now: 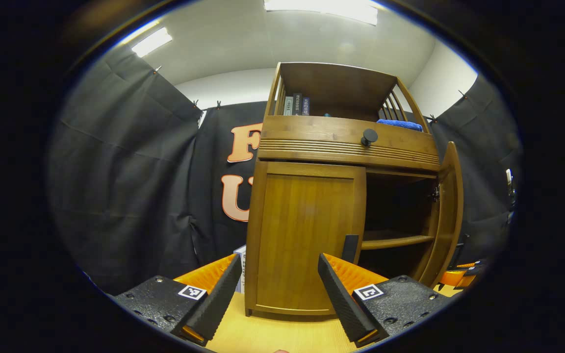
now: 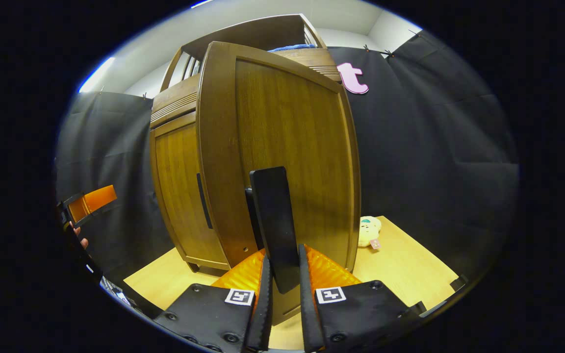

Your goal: Open the right door of the double-door shoe cabinet with the right hand, and open the left door with the left hand.

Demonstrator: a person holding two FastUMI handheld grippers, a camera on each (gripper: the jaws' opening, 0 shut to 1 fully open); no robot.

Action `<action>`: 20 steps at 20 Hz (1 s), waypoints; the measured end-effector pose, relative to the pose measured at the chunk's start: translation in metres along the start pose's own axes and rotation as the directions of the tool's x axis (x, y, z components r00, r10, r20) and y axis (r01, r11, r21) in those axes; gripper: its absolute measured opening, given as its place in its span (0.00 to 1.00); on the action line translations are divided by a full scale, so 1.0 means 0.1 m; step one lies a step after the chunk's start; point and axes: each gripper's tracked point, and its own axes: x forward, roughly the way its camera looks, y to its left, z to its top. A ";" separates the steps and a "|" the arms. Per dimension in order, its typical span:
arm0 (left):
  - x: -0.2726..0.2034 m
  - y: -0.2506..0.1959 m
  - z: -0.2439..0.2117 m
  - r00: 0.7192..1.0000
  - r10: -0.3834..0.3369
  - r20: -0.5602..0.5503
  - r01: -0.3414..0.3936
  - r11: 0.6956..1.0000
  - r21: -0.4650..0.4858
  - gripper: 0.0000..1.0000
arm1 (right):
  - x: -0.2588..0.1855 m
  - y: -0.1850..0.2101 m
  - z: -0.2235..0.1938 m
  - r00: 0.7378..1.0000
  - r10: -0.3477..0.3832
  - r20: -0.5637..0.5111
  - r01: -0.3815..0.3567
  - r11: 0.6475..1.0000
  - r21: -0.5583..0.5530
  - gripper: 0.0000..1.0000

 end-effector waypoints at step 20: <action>-0.02 -0.47 -0.09 0.998 -0.064 0.003 0.064 0.997 -0.032 0.91 | -0.32 -1.04 0.31 0.989 -0.143 0.026 0.144 0.989 -0.044 0.26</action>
